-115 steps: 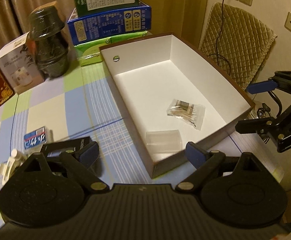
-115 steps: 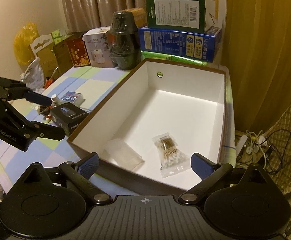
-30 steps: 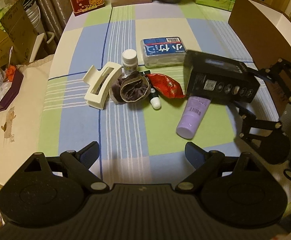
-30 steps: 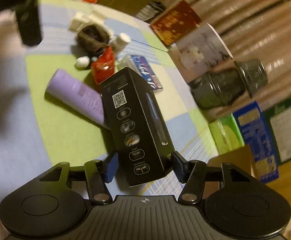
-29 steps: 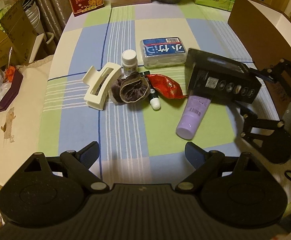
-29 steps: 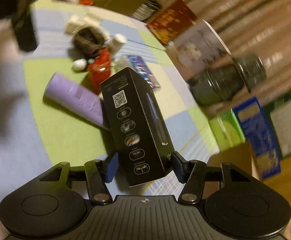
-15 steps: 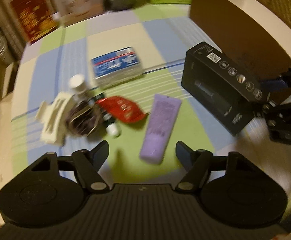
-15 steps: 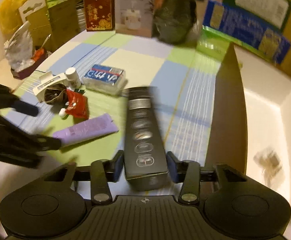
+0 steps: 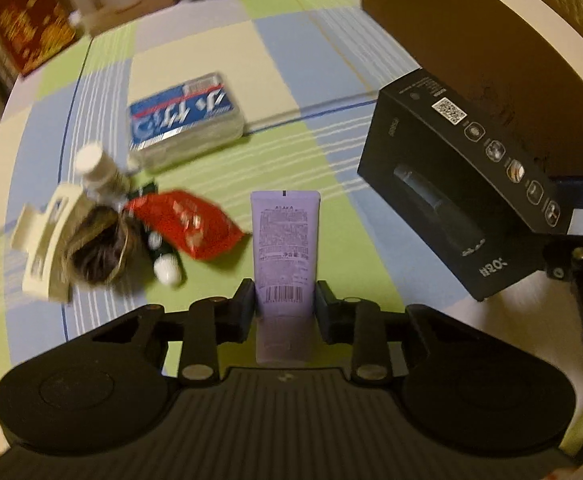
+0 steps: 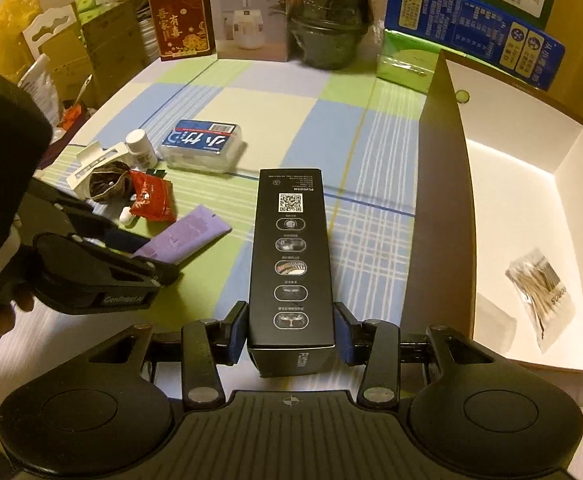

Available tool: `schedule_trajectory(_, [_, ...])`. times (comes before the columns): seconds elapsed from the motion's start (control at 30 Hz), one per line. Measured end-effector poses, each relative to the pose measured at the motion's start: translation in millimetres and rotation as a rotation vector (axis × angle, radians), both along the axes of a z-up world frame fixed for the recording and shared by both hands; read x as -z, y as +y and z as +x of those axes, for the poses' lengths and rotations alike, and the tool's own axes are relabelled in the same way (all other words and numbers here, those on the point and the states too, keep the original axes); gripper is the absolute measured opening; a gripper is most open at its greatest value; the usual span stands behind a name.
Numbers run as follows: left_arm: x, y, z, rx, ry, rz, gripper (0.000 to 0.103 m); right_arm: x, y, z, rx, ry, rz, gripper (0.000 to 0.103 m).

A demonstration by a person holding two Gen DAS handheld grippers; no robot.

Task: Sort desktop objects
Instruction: 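Grasp the purple tube with the left gripper while the right lifts the black box, then carry the purple tube and black box over the white box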

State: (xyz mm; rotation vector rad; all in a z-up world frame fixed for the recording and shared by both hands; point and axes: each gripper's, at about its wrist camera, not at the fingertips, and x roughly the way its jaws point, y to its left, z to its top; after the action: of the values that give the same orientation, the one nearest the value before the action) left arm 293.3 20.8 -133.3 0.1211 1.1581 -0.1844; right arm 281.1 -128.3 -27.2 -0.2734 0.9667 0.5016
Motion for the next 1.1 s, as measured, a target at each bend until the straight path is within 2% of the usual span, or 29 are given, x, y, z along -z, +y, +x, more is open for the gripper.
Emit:
schedule_trajectory(0.1, [-2.3, 4.7, -14.5, -0.067, 0.043, -0.024, 0.027, 0.9, 1.8, 1.6, -0.01, -0.006, 0.002, 0.044])
schedule_trajectory(0.23, [-3.6, 11.4, -32.0, -0.108, 0.073, -0.054, 0.027, 4.9, 4.5, 6.1, -0.022, -0.006, -0.011, 0.047])
schedule_trajectory(0.4, [-1.9, 10.6, -25.4, -0.094, 0.055, -0.046, 0.033, 7.7, 10.9, 16.7, -0.041, -0.009, -0.031, 0.049])
schedule_trajectory(0.6, [0.3, -1.7, -20.0, -0.053, 0.02, 0.006, 0.033, 12.2, 17.8, 30.4, -0.05, -0.017, -0.054, 0.054])
schedule_trajectory(0.7, [0.9, -2.2, -21.0, -0.058, 0.017, 0.007, 0.032, 16.5, 20.5, 33.6, -0.055, -0.028, -0.069, 0.055])
schedule_trajectory(0.77, [0.5, -1.7, -22.9, -0.063, 0.018, 0.007, 0.03, 18.7, 21.7, 31.1, -0.076, -0.039, -0.077, 0.052])
schedule_trajectory(0.8, [0.1, -1.7, -24.2, -0.063, 0.021, 0.008, 0.03, 19.6, 22.8, 29.1, -0.09, -0.036, -0.078, 0.043])
schedule_trajectory(0.9, [-1.3, -1.3, -29.3, -0.066, 0.031, 0.002, 0.03, 18.8, 23.3, 20.6, -0.115, -0.038, -0.079, 0.041])
schedule_trajectory(1.1, [-8.8, -1.0, -41.4, -0.077, 0.025, -0.01, 0.03, 8.0, 15.9, 4.6, -0.136, -0.022, -0.015, 0.041])
